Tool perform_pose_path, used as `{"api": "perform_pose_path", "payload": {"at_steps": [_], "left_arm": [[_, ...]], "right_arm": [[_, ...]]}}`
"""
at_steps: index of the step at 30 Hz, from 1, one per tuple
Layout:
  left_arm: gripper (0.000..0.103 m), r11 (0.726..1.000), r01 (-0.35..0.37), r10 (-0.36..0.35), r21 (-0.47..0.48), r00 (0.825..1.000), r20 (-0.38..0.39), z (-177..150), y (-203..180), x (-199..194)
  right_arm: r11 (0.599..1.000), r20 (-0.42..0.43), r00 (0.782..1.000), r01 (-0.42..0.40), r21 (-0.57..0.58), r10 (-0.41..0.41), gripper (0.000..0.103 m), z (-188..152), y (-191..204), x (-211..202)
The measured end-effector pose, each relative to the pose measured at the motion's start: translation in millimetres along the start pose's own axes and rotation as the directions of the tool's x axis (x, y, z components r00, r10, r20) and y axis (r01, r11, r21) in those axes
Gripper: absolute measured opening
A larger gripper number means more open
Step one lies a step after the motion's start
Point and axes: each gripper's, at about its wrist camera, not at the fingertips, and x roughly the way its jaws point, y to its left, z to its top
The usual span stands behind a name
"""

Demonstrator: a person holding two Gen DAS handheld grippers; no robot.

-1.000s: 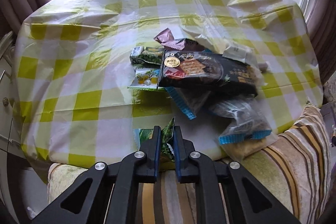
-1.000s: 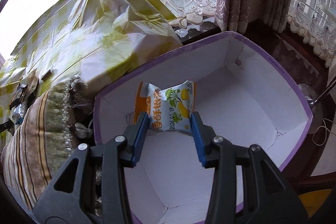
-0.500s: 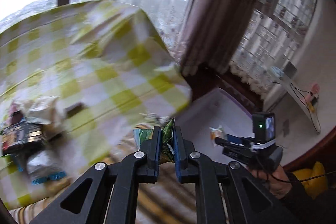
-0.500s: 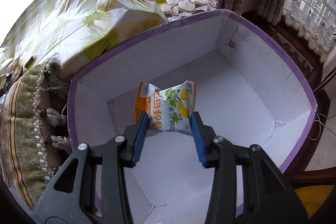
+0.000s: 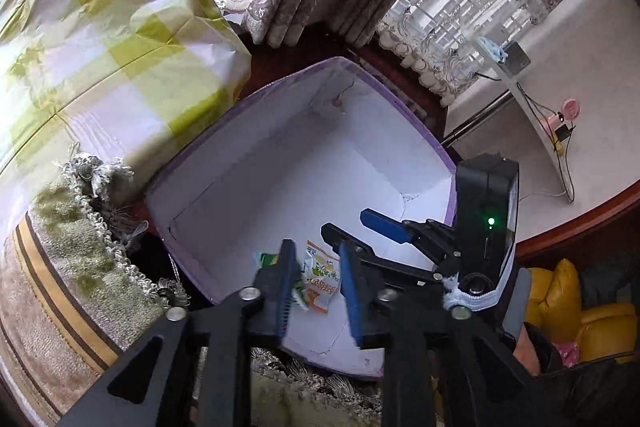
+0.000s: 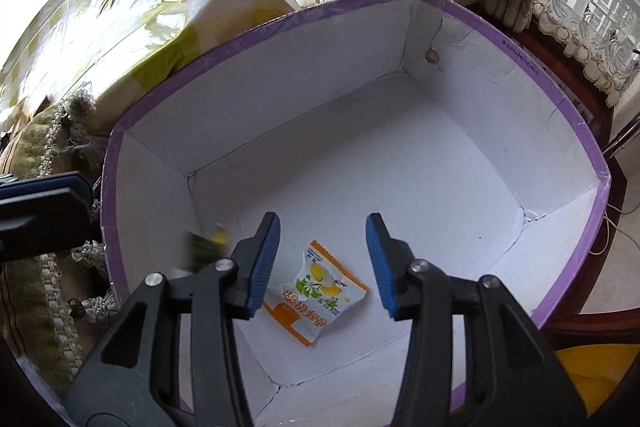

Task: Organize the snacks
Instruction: 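Grasp a clear cookie packet with the right tool while the left tool grasps a clear blue-edged packet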

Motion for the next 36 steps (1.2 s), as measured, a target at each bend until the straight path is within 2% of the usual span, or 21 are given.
{"api": "perform_pose_path", "payload": {"at_steps": [1, 2, 3, 7, 9, 11, 14, 16, 17, 20, 22, 24, 26, 27, 29, 30, 31, 33, 36], "left_arm": [[0.057, 1.000, -0.009, 0.009, -0.014, 1.000, 0.018, -1.2, 2.8, -4.0], [0.057, 1.000, 0.005, -0.004, -0.019, 0.999, 0.037, -4.1, 6.4, -11.0], [0.057, 1.000, 0.004, -0.003, -0.018, 0.999, 0.051, -5.9, 7.3, -16.3], [0.057, 0.997, -0.071, 0.076, -0.040, 0.986, 0.150, -15.5, 16.5, -45.2], [0.057, 0.990, -0.083, 0.108, -0.114, 0.967, 0.231, -25.3, 32.3, -70.2], [0.057, 0.973, -0.093, 0.158, -0.212, 0.936, 0.315, -39.7, 53.1, -96.8], [0.057, 0.921, -0.085, 0.250, -0.380, 0.877, 0.411, -71.2, 93.0, -142.5], [0.057, 0.873, -0.064, 0.310, -0.484, 0.838, 0.449, -94.8, 122.4, -175.1], [0.057, 0.846, -0.046, 0.335, -0.531, 0.821, 0.463, -108.5, 136.3, -189.3], [0.057, 0.773, -0.027, 0.405, -0.634, 0.790, 0.460, -142.0, 172.5, -221.6], [0.057, 0.742, -0.042, 0.438, -0.669, 0.786, 0.436, -155.4, 190.6, -233.1], [0.057, 0.712, -0.067, 0.460, -0.699, 0.796, 0.393, -162.3, 202.6, -232.7], [0.057, 0.691, -0.069, 0.455, -0.719, 0.815, 0.359, -161.0, 210.0, -226.1], [0.057, 0.686, -0.097, 0.461, -0.721, 0.825, 0.328, -155.6, 212.7, -222.2], [0.057, 0.684, -0.157, 0.487, -0.712, 0.826, 0.286, -144.5, 214.0, -216.4], [0.061, 0.682, -0.185, 0.501, -0.707, 0.823, 0.269, -138.9, 214.8, -215.5], [0.070, 0.679, -0.211, 0.516, -0.703, 0.818, 0.252, -132.8, 214.7, -215.1], [0.078, 0.668, -0.262, 0.537, -0.696, 0.818, 0.207, -119.0, 217.6, -210.1], [0.078, 0.665, -0.302, 0.539, -0.683, 0.827, 0.159, -100.9, 223.8, -197.5]], "right_arm": [[1.000, 0.014, 1.000, 0.018, -0.008, -0.017, 0.074, 0.5, 2.3, -2.1], [0.999, 0.033, 0.999, 0.033, -0.017, -0.033, 0.081, 0.7, 4.9, -5.7], [0.999, 0.053, 0.998, 0.038, -0.026, -0.036, 0.083, 1.0, 7.3, -9.3], [1.000, 0.144, 0.989, 0.024, -0.010, -0.023, 0.085, 2.4, 10.4, -25.2], [1.000, 0.181, 0.983, 0.013, 0.002, -0.013, 0.086, 2.9, 10.9, -33.4], [1.000, 0.186, 0.982, -0.009, -0.015, 0.012, 0.086, 6.4, 14.8, -39.5], [0.999, 0.177, 0.983, -0.032, -0.041, 0.039, 0.086, 14.8, 24.9, -48.0], [0.997, 0.173, 0.983, -0.059, -0.046, 0.066, 0.086, 21.3, 32.4, -52.3], [0.994, 0.173, 0.979, -0.097, -0.055, 0.105, 0.086, 24.8, 38.2, -55.0], [0.978, 0.179, 0.963, -0.188, -0.086, 0.201, 0.086, 29.1, 60.9, -63.8], [0.967, 0.168, 0.957, -0.216, -0.132, 0.236, 0.086, 32.0, 85.2, -67.6], [0.955, 0.157, 0.951, -0.237, -0.178, 0.266, 0.086, 34.1, 112.2, -69.3], [0.942, 0.144, 0.944, -0.265, -0.208, 0.297, 0.086, 35.6, 138.9, -69.8], [0.936, 0.130, 0.942, -0.278, -0.217, 0.310, 0.086, 36.6, 151.1, -69.4], [0.924, 0.106, 0.936, -0.304, -0.233, 0.335, 0.086, 38.2, 170.3, -68.7], [0.918, 0.100, 0.935, -0.308, -0.248, 0.341, 0.086, 39.9, 182.2, -68.5], [0.917, 0.100, 0.936, -0.303, -0.261, 0.337, 0.086, 39.5, 191.2, -70.1], [0.919, 0.107, 0.940, -0.285, -0.271, 0.323, 0.086, 44.9, 210.0, -69.6], [0.925, 0.100, 0.944, -0.279, -0.259, 0.313, 0.086, 57.3, 231.2, -65.9]]}}
